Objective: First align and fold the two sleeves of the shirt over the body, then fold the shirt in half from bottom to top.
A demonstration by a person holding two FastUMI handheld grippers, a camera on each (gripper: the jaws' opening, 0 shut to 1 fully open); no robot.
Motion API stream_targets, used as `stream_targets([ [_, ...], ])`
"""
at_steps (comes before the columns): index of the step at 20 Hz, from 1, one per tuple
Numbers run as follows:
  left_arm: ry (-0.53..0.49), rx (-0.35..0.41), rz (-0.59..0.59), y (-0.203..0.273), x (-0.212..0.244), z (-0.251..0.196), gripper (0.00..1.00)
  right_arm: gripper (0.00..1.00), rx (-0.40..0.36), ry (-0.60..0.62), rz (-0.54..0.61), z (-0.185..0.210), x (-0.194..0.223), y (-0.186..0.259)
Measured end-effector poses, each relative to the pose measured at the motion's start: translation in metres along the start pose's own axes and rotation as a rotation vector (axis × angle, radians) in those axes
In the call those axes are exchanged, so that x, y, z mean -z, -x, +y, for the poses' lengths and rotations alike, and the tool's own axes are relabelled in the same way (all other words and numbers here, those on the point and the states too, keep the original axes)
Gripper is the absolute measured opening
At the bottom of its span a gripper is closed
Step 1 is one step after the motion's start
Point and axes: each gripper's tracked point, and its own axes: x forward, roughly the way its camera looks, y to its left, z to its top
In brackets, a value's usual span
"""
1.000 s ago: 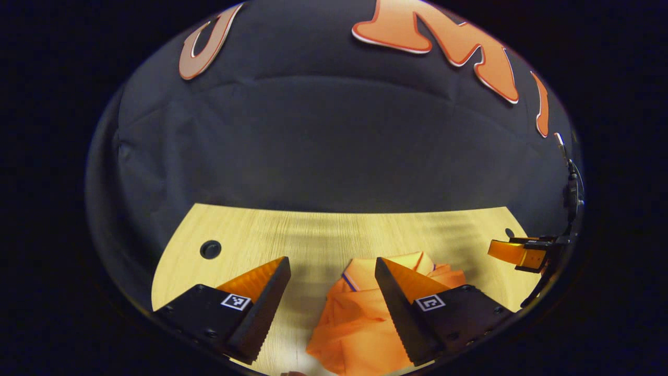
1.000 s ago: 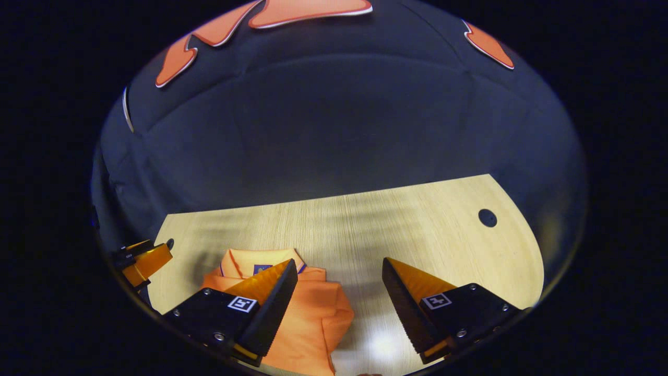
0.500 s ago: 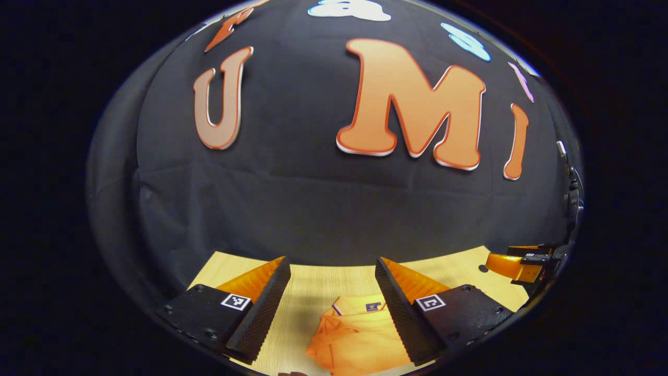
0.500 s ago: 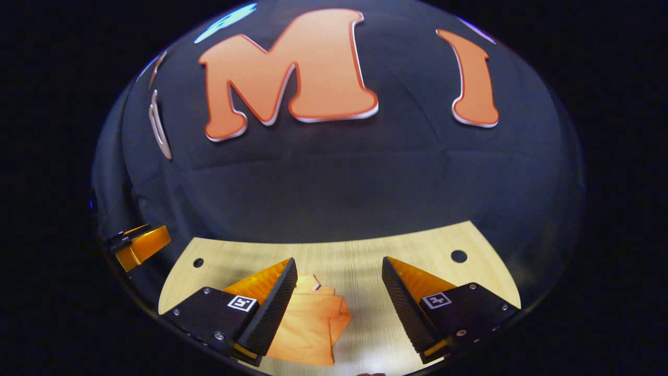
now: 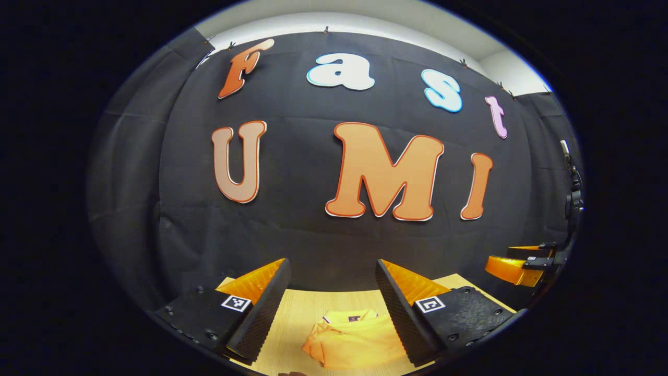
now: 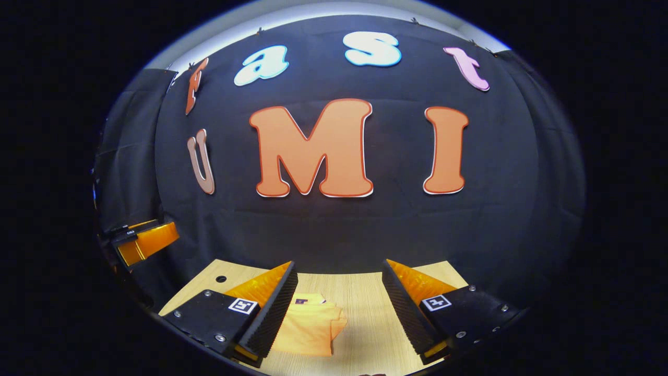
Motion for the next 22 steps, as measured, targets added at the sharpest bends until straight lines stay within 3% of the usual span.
stream_targets([
  [4,-0.004,-0.010,-0.034,0.032,0.006,-0.003,0.98,0.98,0.033,0.022,-0.033,-0.009,0.011,0.040],
  [9,-0.007,0.016,-0.053,0.042,0.005,-0.013,0.98,0.98,0.081,-0.013,-0.053,-0.020,0.024,0.058],
  [11,-0.053,0.018,-0.058,0.046,0.003,-0.021,0.98,0.98,0.068,-0.023,-0.041,-0.023,0.029,0.057],
  [15,-0.038,0.040,-0.053,0.045,0.002,-0.050,0.98,1.00,0.018,-0.022,-0.055,-0.035,0.021,0.056],
  [22,-0.003,-0.083,-0.056,0.077,0.000,-0.036,0.98,0.98,-0.046,-0.046,-0.050,-0.058,0.021,0.051],
])
